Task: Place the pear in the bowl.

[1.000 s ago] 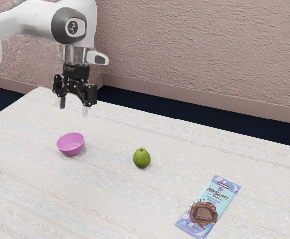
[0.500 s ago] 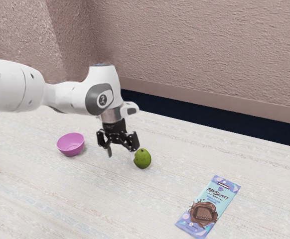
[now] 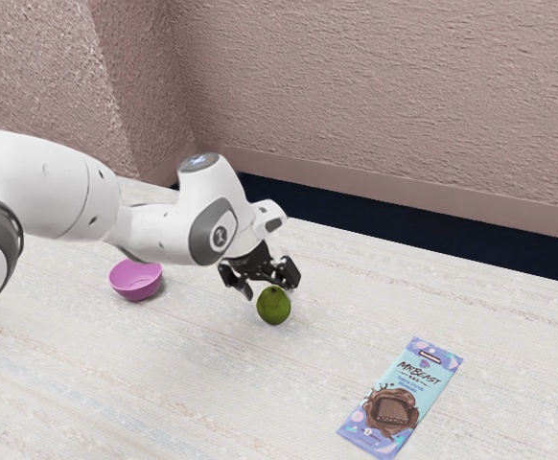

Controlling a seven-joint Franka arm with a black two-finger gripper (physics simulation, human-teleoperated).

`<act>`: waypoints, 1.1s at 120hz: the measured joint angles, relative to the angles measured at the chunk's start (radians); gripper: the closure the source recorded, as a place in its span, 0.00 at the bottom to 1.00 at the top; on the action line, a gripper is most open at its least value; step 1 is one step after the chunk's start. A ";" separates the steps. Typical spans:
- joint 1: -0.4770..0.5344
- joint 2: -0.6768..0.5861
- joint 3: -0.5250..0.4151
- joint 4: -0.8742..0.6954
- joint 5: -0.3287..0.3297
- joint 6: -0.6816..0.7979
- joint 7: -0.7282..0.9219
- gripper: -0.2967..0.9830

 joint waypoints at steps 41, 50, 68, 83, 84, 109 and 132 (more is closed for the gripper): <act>0.000 0.094 0.001 0.049 0.033 0.057 0.034 0.23; 0.000 0.102 0.001 0.055 0.037 0.060 0.039 0.23; 0.000 0.108 0.001 0.057 0.039 0.063 0.047 0.32; 0.000 0.107 0.001 0.058 0.041 0.064 0.052 0.41; 0.000 0.107 0.002 0.058 0.042 0.064 0.053 0.41; -0.001 0.064 0.049 0.093 0.071 0.005 0.051 0.50; 0.000 -0.031 0.230 0.091 0.093 -0.126 0.047 0.57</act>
